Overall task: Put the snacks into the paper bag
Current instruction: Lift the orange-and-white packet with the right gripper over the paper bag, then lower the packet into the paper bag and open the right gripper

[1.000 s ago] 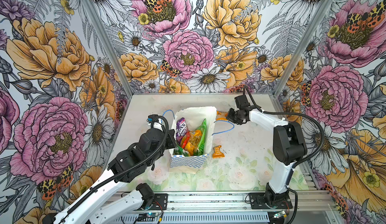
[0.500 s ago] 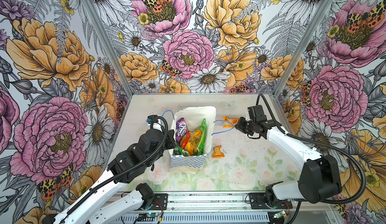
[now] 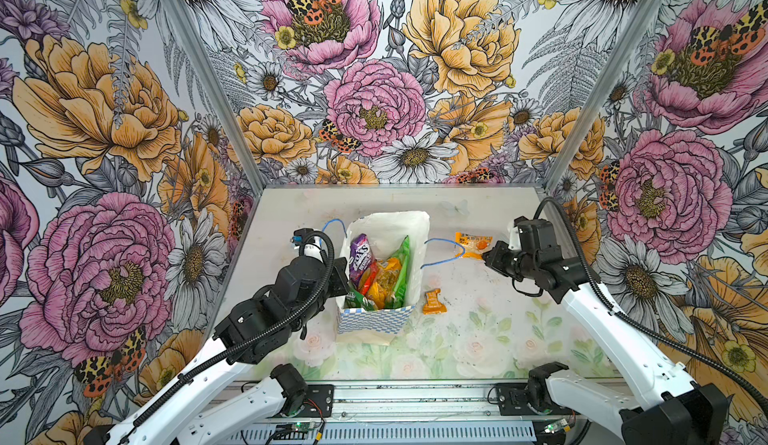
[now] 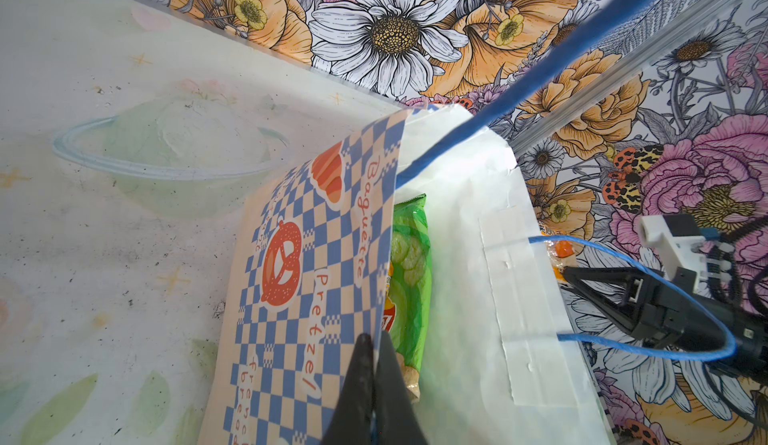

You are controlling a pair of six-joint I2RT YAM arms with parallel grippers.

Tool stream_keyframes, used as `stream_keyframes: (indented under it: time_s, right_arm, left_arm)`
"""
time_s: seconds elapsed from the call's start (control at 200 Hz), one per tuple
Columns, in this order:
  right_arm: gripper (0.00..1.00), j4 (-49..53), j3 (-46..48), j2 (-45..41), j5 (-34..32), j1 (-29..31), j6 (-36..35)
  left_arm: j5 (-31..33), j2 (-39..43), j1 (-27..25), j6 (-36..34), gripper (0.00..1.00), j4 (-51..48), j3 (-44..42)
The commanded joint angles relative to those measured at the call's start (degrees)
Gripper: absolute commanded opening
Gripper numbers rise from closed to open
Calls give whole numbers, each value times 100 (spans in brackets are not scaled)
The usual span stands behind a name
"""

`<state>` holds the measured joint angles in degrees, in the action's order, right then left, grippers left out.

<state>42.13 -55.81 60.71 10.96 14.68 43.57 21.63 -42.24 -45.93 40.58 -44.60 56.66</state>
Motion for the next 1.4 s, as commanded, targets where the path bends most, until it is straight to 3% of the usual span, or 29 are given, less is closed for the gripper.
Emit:
stream_keyframes:
  time_s: [0.0,0.185,0.58,1.171,1.396]
  right_arm:
    - [0,344,-328,-157,-158,26,-77]
    - [0,818,-932,-324,-360,26,-225]
    - [0,1571,-3023,292,-433,352,-419]
    - [0,2270,-4817,1839,-1472,3238,-557]
    - [0,2543,-5260,2564,-1676,3936,-656]
  left_arm:
    - [59,-7,37,26,0,497,132]
    - [17,-59,30,55,0,529,134]
    - [35,-82,38,73,0,606,97]
    - [-17,-49,45,73,0,609,73]
    - [-18,-59,41,75,0,610,79]
